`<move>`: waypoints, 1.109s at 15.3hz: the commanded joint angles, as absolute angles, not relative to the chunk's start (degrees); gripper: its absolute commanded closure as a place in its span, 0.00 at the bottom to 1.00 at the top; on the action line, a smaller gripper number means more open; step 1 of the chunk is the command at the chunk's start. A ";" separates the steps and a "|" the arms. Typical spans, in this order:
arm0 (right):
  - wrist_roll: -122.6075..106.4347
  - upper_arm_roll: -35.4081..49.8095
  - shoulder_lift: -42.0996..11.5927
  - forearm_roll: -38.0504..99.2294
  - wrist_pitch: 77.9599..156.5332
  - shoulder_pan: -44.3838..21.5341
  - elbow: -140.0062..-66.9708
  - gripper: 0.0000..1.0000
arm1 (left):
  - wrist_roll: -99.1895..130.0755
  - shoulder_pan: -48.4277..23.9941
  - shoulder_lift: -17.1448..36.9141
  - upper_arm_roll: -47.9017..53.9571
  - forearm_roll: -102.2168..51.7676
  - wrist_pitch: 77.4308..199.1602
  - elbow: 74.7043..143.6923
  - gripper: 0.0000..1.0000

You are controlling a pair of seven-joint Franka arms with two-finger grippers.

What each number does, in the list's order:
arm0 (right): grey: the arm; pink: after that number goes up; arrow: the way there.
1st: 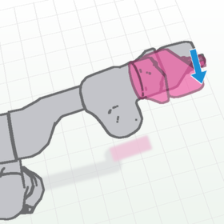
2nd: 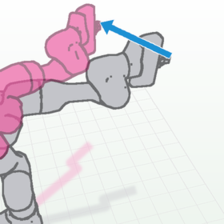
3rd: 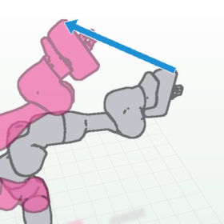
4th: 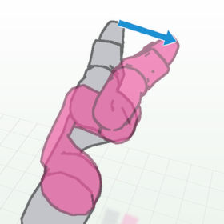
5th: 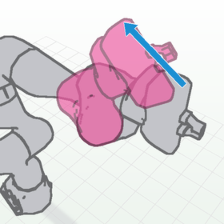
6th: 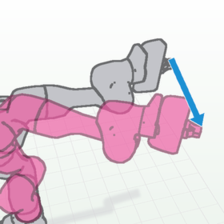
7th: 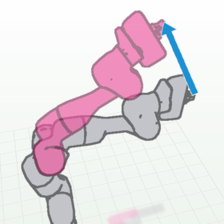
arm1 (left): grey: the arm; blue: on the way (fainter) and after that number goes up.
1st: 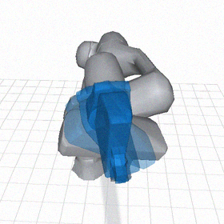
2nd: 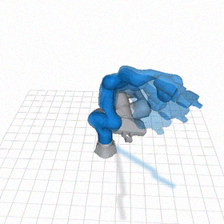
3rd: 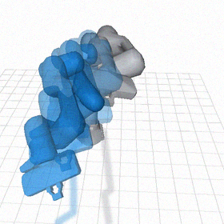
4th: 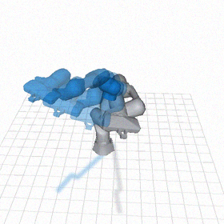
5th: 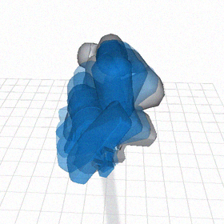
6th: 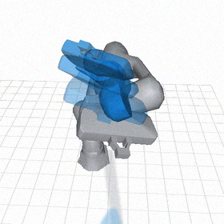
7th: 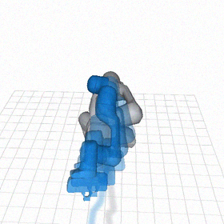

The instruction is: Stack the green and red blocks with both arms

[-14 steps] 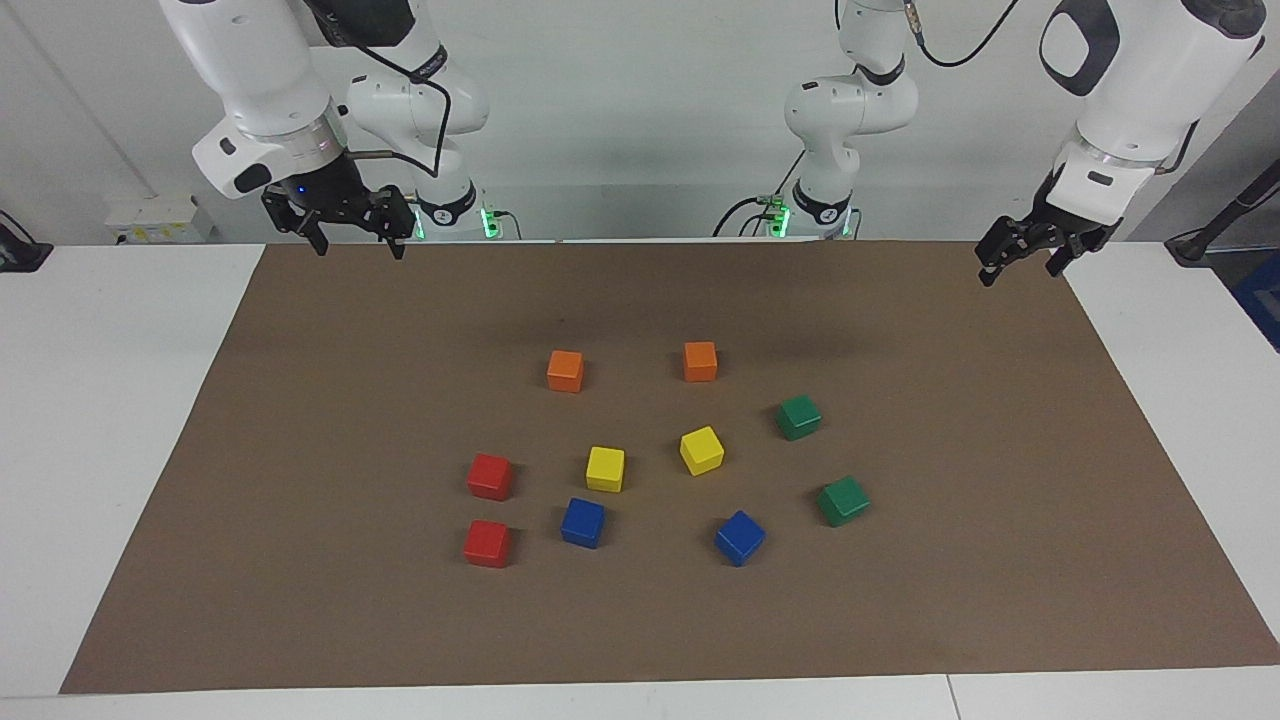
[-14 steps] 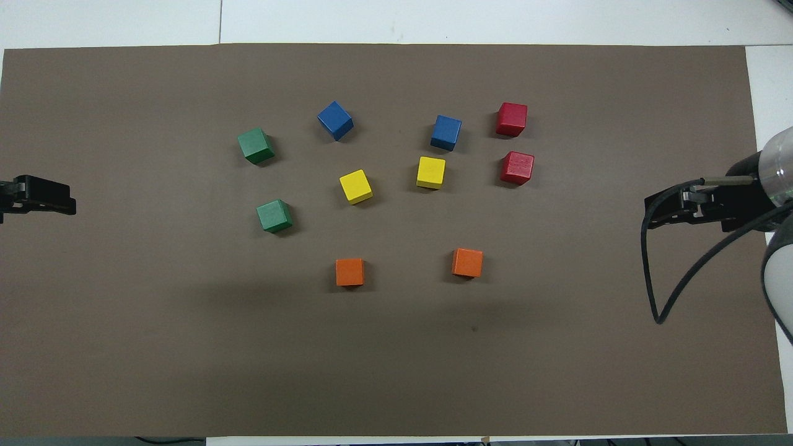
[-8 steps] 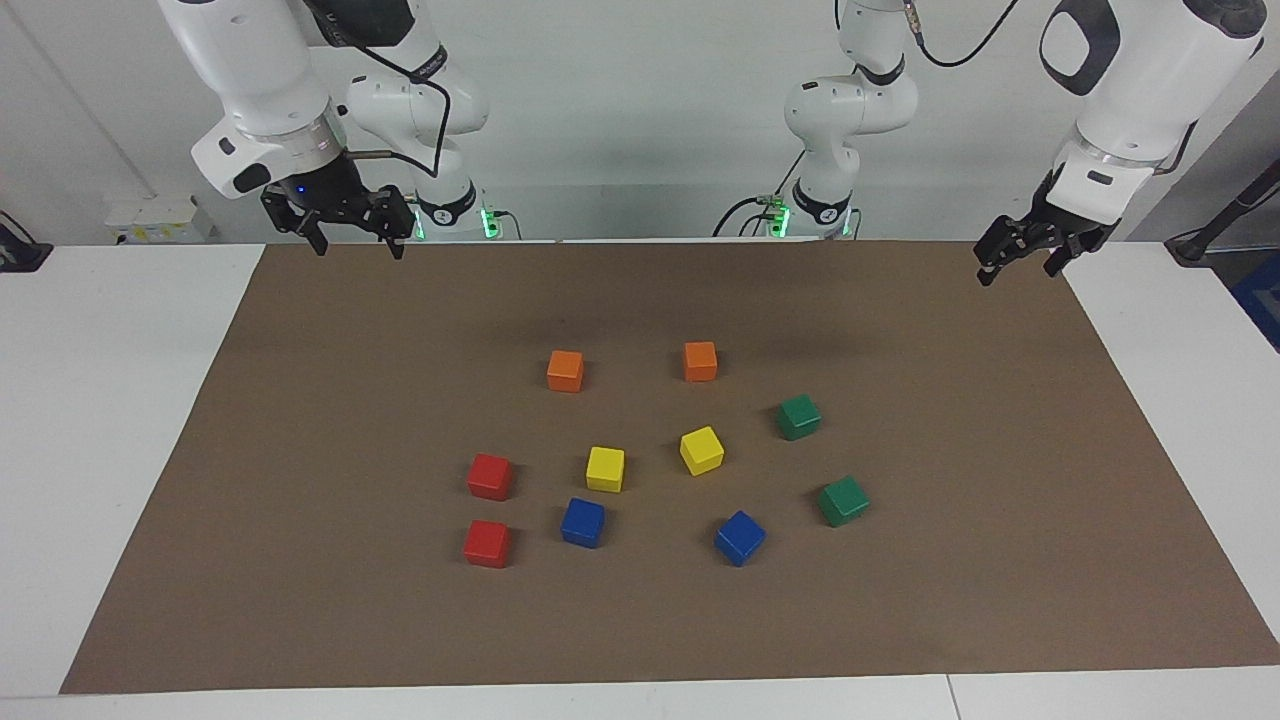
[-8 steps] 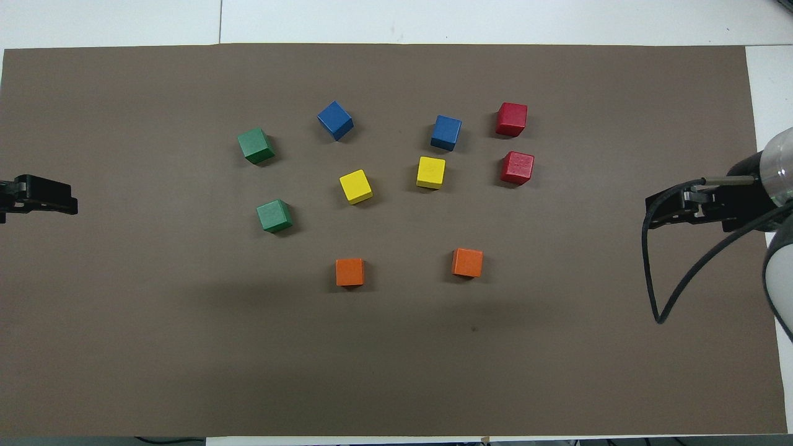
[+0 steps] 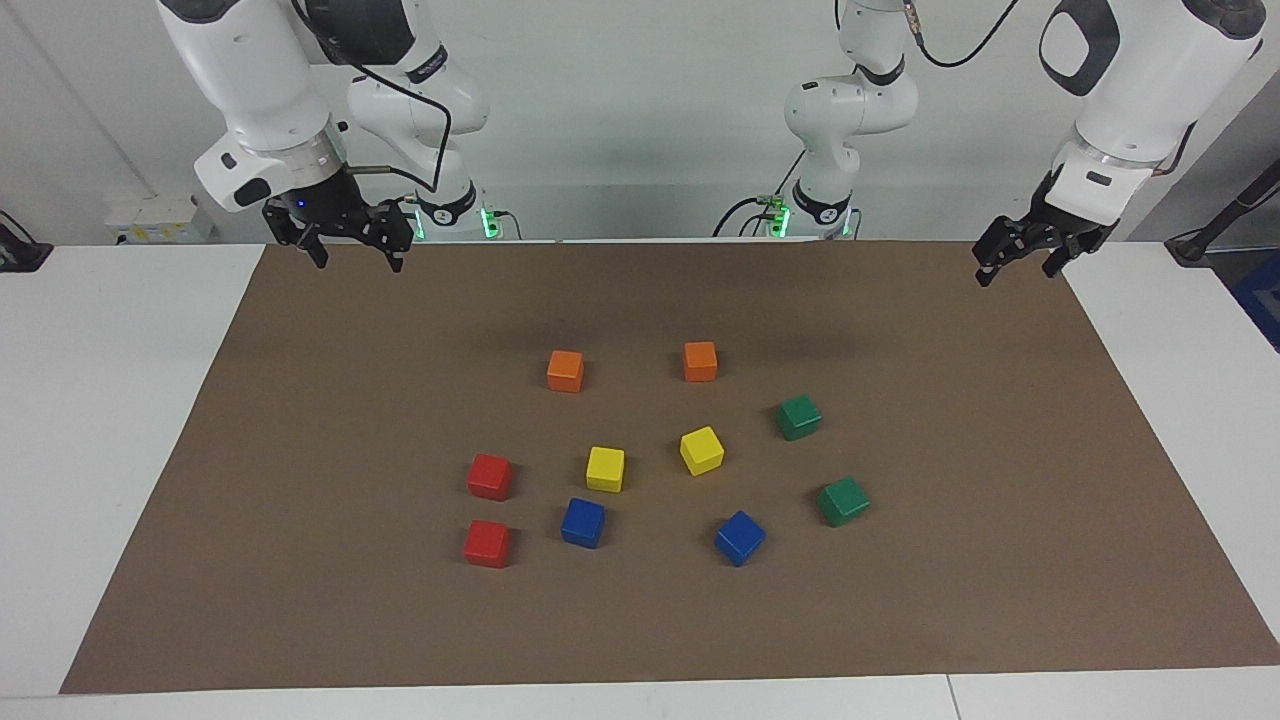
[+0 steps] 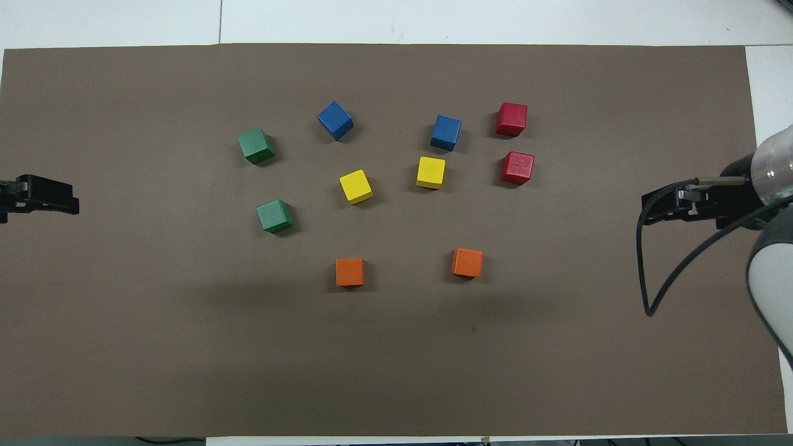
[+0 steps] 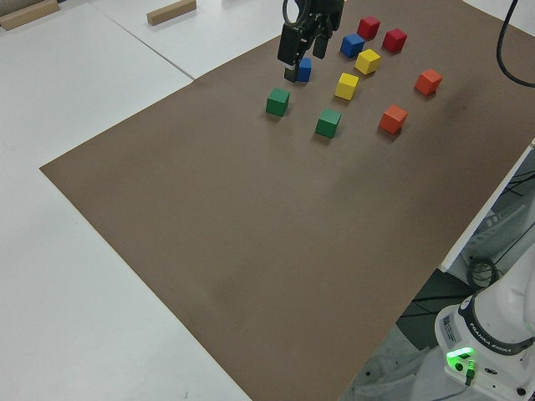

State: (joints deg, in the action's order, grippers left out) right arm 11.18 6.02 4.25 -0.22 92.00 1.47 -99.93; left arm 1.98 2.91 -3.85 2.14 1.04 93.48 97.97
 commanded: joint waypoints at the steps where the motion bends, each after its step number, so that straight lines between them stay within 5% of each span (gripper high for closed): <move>1: 17.46 6.68 5.98 0.61 101.75 0.63 -110.55 0.00 | 1.32 2.81 -2.99 2.02 0.26 92.46 96.42 0.00; 10: 37.53 6.68 -11.86 0.70 124.62 -5.36 -110.48 0.00 | 23.07 -11.58 8.77 2.11 0.44 106.06 96.85 0.00; 17: 39.81 6.59 -20.73 0.26 125.33 -5.54 -101.09 0.00 | 34.80 -16.70 9.49 2.20 0.62 127.32 113.88 0.00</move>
State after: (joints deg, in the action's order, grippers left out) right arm 38.52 6.52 -16.08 -0.20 125.25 -5.60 -106.02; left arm 32.13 -15.15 11.34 3.08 0.70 120.79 107.35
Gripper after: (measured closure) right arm 0.000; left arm 0.000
